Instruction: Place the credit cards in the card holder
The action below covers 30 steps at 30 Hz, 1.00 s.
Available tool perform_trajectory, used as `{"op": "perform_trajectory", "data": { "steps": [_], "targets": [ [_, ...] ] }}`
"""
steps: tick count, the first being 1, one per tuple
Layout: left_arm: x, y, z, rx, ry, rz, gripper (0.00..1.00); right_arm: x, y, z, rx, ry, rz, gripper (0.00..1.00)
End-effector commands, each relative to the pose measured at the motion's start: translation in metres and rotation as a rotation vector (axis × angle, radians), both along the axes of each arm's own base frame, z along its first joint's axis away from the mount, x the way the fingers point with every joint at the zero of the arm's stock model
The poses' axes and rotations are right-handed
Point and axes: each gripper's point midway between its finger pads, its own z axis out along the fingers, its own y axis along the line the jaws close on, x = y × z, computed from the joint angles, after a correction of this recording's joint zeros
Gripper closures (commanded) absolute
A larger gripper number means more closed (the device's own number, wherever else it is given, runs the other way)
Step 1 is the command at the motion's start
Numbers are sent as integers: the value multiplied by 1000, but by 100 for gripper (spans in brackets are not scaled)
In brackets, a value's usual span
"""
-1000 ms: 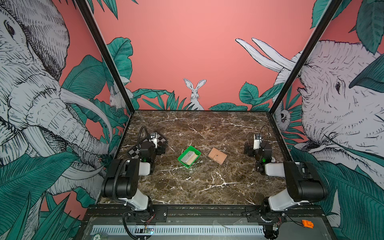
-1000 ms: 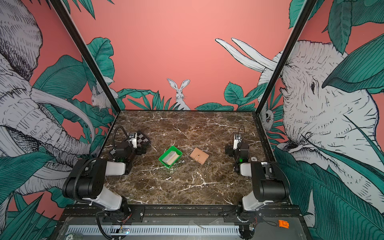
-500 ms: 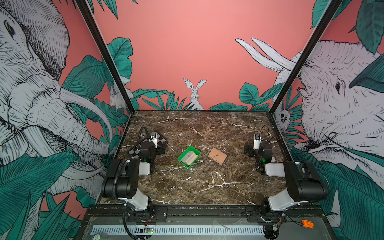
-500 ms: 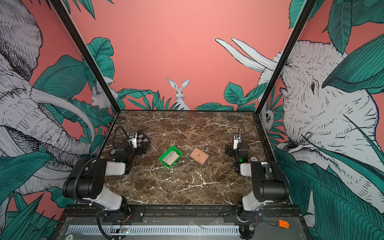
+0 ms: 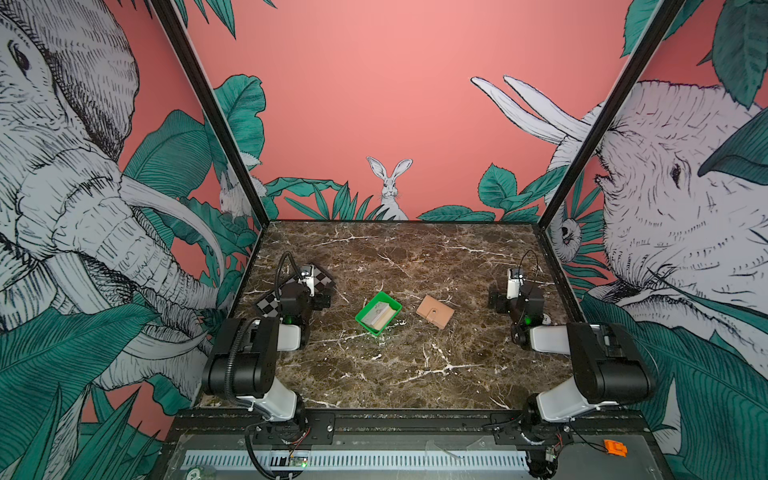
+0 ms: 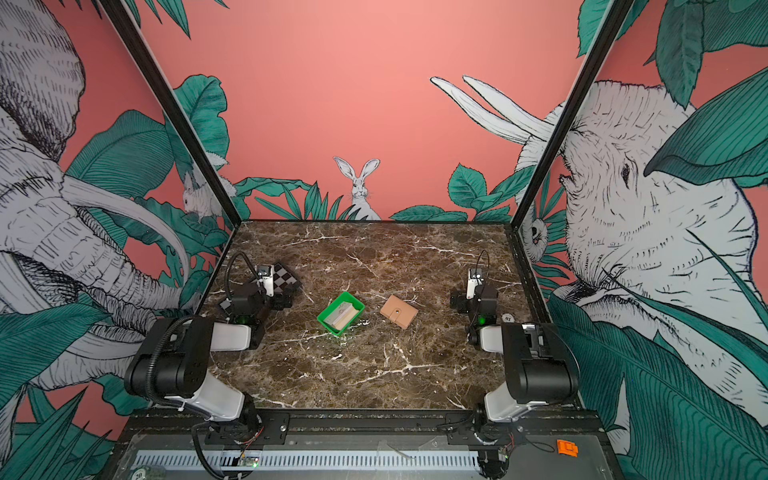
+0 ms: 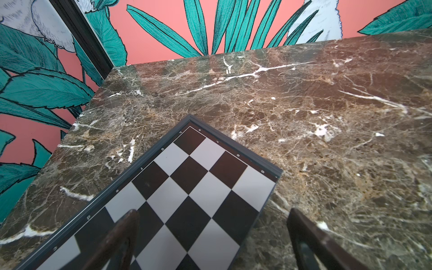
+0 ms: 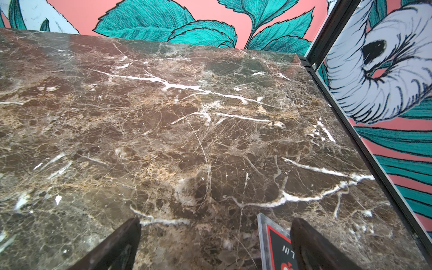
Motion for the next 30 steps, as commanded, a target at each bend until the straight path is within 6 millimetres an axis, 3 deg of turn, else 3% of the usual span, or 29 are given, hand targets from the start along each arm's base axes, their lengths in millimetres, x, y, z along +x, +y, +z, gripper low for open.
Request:
{"op": "perform_trajectory", "data": {
  "steps": [1,30],
  "targets": [
    [4,-1,10,12,-25,-5,1,6,1,15,-2,-54,8,2],
    [2,0,10,13,-31,-2,1,6,1,16,-2,-58,7,2]
  ]
}}
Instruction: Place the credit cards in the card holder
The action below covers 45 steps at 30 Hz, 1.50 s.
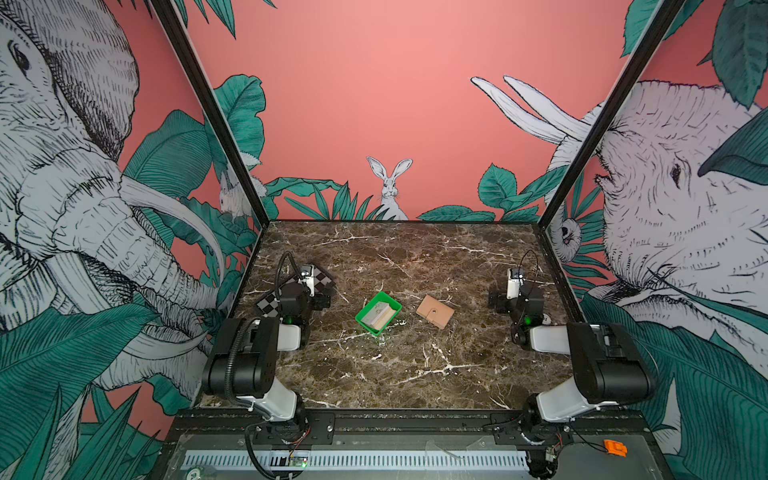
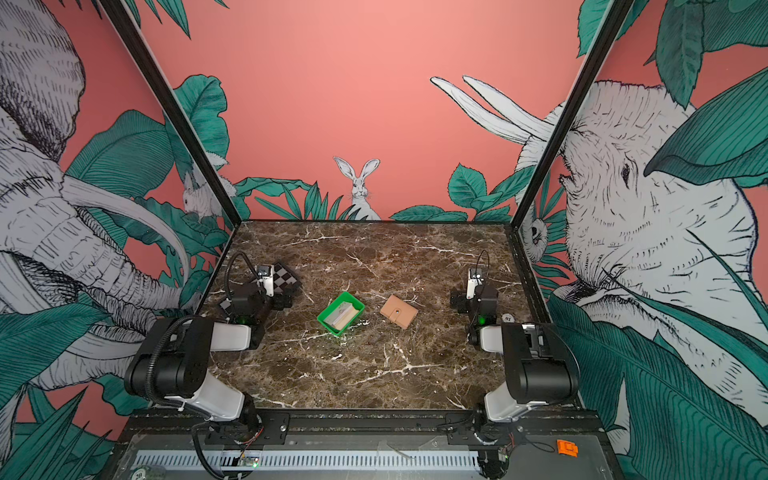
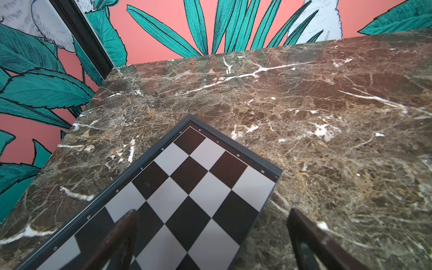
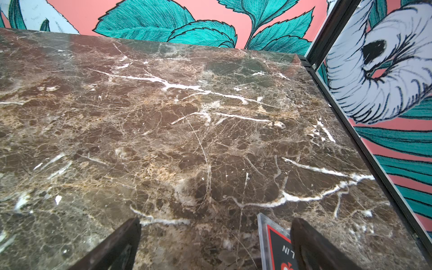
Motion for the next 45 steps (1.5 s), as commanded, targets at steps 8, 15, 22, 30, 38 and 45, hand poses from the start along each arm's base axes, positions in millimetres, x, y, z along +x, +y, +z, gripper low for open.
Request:
{"op": "perform_trajectory", "data": {
  "steps": [8,15,22,30,38,45],
  "targets": [
    [-2,5,14,12,-61,27,1,-2,-1,20,0,-107,-5,2],
    [-1,6,30,27,-26,49,1,-6,-9,34,-3,-107,-54,2],
    [-10,-8,59,-27,49,33,1,-18,-8,57,38,-92,-66,2],
    [-32,-57,99,-244,162,-90,1,-43,16,92,278,-63,-61,2],
    [-58,-146,114,-286,294,-316,1,-77,59,100,334,76,-48,2],
    [-64,-178,118,-430,361,-376,1,-103,114,90,354,196,54,2]
  ]
}}
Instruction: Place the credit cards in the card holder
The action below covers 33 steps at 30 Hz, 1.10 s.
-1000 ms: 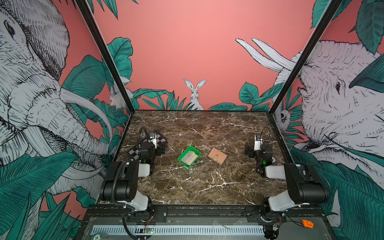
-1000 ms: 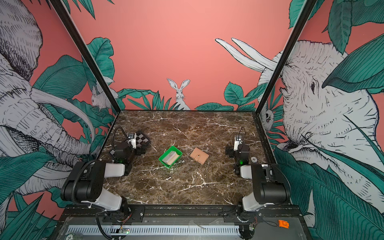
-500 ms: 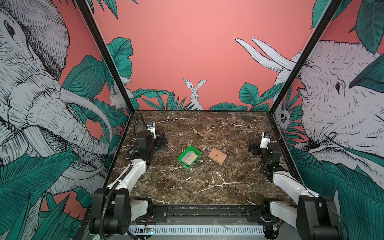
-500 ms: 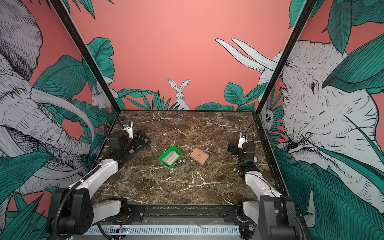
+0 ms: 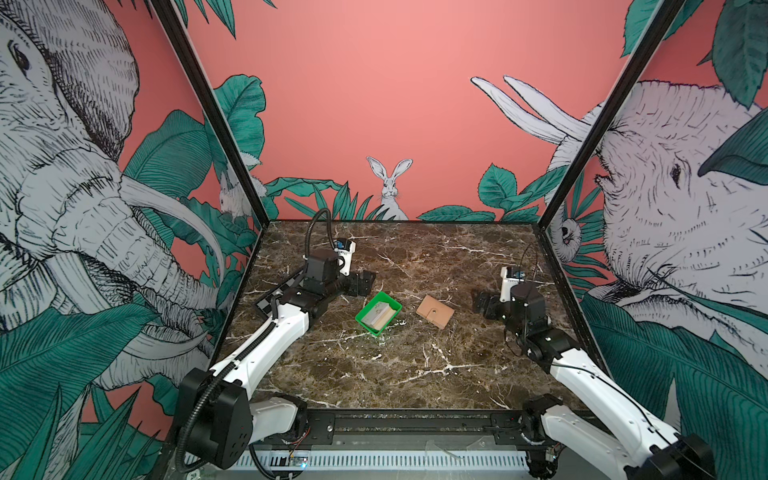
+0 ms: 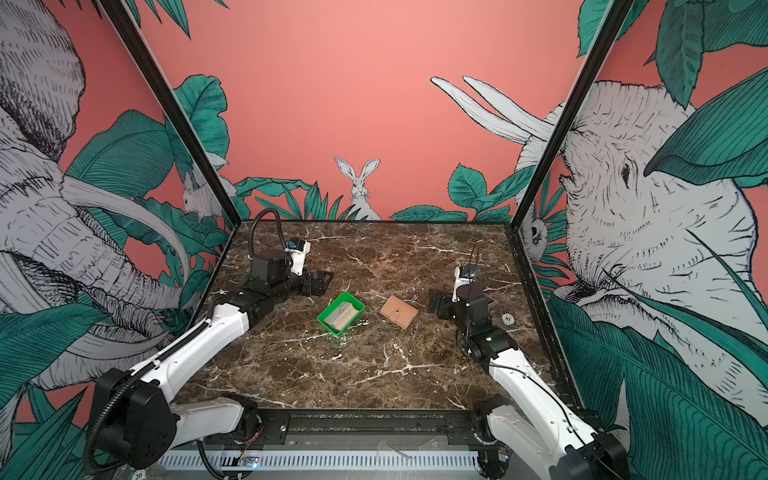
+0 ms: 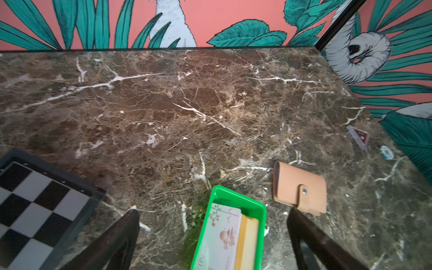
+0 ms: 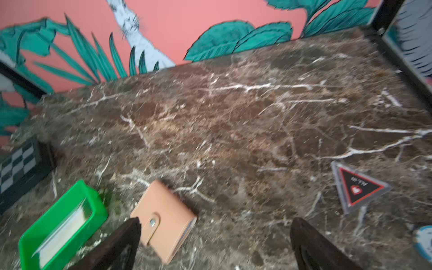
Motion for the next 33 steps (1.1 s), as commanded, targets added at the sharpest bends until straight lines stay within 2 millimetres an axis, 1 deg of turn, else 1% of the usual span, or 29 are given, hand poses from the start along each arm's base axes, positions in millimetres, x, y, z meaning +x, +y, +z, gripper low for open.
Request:
{"op": "perform_trajectory", "data": {
  "steps": [1,4,7,11,12,14,15,19,22,24,27,33],
  "targets": [
    [-8,-9,0,-111,80,24,1,-14,8,-11,22,98,-34,2],
    [-9,-15,-2,-146,120,17,1,-23,18,-19,31,155,-26,2],
    [-8,-13,-7,-127,159,36,1,-28,30,-27,27,187,-4,2],
    [-11,-16,-4,-143,154,13,1,-32,42,-38,10,228,13,2],
    [-11,-17,-3,-148,145,7,1,-31,45,-41,22,238,16,3],
    [-10,-20,0,-174,105,-12,1,-32,56,-48,55,261,53,13],
    [-11,-21,1,-190,99,-16,1,-32,62,-50,74,269,73,15],
    [-12,-28,1,-220,123,-45,1,-35,83,-62,126,328,130,15],
    [-15,-37,-1,-241,170,-83,1,-37,89,-71,119,353,145,16],
    [-15,-41,-2,-255,170,-104,1,-39,93,-75,127,366,155,19],
    [-15,-42,-1,-279,166,-105,1,-43,107,-76,170,376,211,25],
    [-16,-42,1,-277,167,-109,1,-51,124,-80,190,403,277,27]
  ]
}}
